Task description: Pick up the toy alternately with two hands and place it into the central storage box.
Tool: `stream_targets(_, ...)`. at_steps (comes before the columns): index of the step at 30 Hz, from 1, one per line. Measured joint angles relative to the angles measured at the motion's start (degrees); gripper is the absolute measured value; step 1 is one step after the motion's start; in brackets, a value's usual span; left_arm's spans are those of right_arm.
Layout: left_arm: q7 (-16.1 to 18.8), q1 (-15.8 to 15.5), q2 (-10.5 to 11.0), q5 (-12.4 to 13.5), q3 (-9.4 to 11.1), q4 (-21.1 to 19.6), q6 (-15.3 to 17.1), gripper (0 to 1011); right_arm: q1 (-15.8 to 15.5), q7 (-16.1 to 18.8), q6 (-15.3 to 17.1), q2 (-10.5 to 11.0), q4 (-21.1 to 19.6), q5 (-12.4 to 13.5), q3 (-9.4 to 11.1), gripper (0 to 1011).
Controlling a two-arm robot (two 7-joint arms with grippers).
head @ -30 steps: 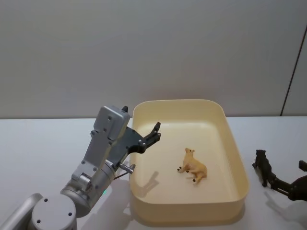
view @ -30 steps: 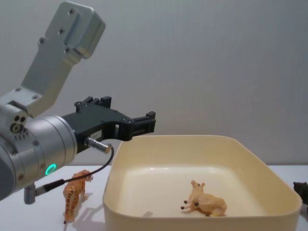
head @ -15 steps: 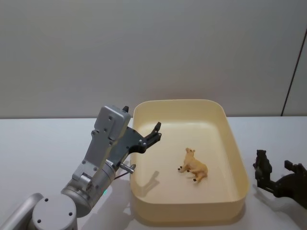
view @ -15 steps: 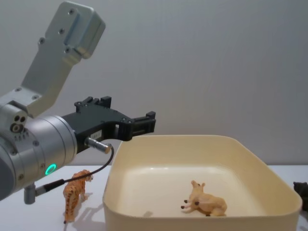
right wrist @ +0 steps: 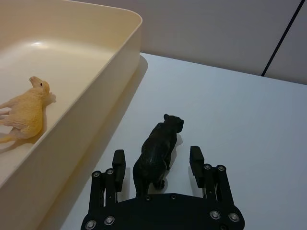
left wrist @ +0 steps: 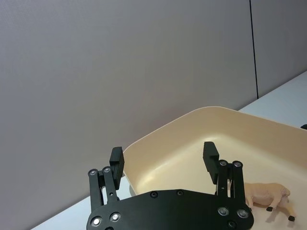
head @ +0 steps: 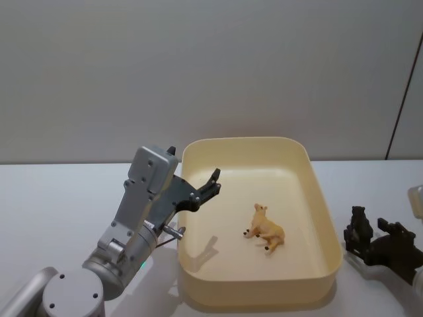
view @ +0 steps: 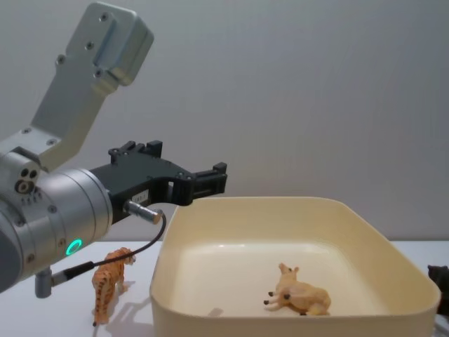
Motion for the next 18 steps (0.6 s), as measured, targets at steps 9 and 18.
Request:
stream_targets(9, 0.0, 0.0, 0.0, 0.0, 0.0, 0.0, 0.0, 1001, 0.9, -0.26, -0.14, -0.64, 1.17, -0.56, -0.38, 589)
stream_targets(18, 0.0, 0.0, 0.0, 0.0, 0.0, 0.0, 0.0, 1001, 0.52, -0.2, -0.74, -0.48, 0.57, -0.11, -0.24, 319)
